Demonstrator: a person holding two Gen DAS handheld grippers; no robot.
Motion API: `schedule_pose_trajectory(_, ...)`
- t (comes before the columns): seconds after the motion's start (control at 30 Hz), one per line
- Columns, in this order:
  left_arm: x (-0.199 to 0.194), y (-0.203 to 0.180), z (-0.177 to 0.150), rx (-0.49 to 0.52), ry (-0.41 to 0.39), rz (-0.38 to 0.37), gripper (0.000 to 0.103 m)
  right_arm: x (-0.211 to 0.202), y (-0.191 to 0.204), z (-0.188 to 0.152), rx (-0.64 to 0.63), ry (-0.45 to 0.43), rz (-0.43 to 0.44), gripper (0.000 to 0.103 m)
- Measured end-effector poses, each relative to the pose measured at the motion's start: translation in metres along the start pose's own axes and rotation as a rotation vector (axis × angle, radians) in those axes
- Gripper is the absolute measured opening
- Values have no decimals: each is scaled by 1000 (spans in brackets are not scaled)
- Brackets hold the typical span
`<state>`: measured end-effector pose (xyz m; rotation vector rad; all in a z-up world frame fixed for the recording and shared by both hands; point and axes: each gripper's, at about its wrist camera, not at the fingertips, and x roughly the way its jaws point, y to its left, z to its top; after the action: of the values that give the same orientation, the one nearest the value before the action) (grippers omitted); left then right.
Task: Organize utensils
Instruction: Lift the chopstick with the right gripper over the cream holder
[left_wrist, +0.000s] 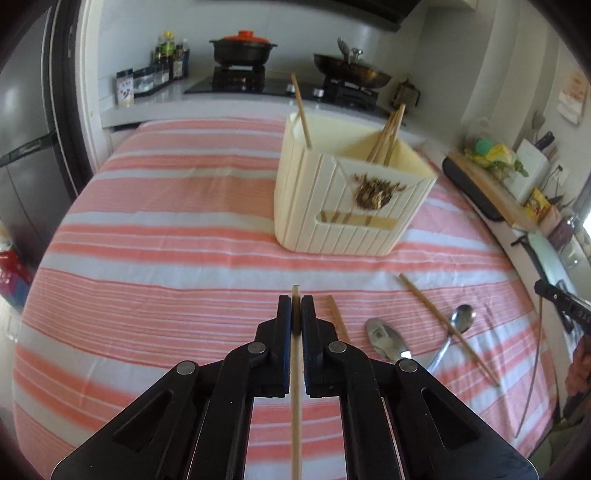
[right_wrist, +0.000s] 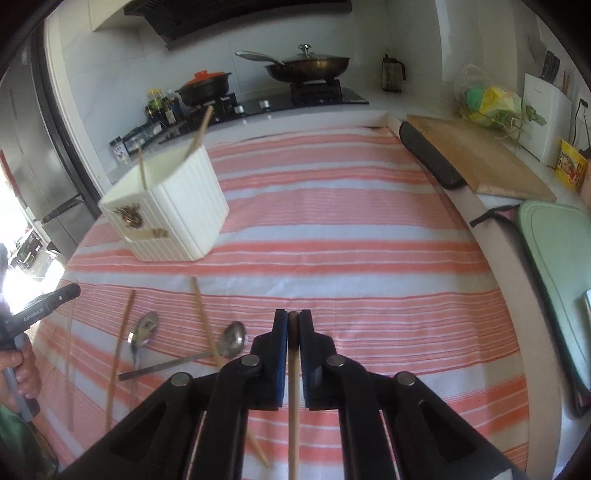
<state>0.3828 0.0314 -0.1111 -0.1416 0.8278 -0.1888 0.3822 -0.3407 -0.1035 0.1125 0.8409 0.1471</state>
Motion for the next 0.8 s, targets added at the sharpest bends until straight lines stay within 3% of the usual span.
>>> schedule_pose_trajectory(0.2,-85,-7,9,22,-149,-73,3,-89,35,9,-54,-163,86,6)
schedule_pose_trajectory(0.33,-119,-13,6,28,-213,-105,3,-126,55,5,-88,-250,104,6)
schedule_pose_trajectory(0.6,-148,-20,9,42,-270,-136,3,-153,84,8,-132,-387,96,6)
schedule_pose_trajectory(0.8,-160,-19,14,55,-293,-139,3,-156,94,20,-145,-414,121,6)
